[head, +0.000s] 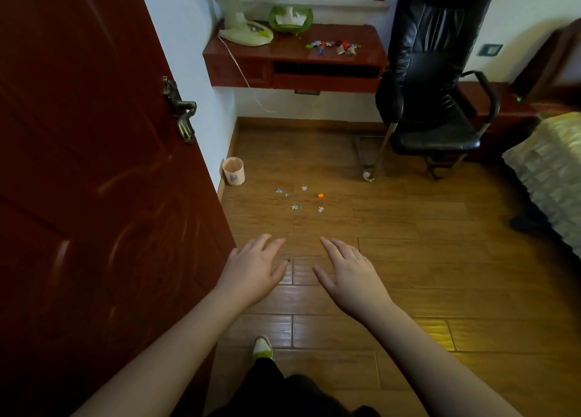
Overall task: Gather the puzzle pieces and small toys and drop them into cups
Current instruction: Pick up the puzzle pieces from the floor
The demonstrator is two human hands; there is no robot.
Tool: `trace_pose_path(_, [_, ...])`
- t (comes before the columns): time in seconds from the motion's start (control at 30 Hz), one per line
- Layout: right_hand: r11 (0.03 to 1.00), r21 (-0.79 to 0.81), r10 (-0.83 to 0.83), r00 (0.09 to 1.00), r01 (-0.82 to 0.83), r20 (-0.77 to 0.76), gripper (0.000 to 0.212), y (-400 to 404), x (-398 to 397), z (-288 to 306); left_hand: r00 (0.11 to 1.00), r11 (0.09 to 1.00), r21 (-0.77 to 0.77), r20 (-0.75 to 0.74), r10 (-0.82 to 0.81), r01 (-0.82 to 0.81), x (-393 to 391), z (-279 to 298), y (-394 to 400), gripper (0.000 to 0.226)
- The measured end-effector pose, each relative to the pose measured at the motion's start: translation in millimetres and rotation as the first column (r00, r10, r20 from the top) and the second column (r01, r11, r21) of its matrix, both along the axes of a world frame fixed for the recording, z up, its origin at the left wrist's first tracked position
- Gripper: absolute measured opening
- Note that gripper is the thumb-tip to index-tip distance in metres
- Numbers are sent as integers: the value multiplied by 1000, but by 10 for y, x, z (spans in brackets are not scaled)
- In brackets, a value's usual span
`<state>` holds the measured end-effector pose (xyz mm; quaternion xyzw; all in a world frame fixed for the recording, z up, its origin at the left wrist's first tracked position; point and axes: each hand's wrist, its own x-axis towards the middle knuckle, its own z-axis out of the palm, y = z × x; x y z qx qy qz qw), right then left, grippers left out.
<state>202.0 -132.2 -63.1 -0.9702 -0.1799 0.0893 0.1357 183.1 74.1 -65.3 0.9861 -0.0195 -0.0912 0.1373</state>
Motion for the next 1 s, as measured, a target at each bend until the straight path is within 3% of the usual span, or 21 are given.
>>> trace_pose_path(0.3, [1000,-27,-12,997,10,-80,63,498,796,-132,993,992,38,-7,-118,118,902,-222,471,53])
trace_pose_path(0.67, [1000,-15,-2,983,0,-182,59,367,1878,-492,986,998,40,-159,-48,55,1941,-638,327,55])
trace_pose_path(1.0, [980,-59,168,943,-193,-288,52,210,3310,-978,988,997,77,-145,42,-31,3105,-915,142,54])
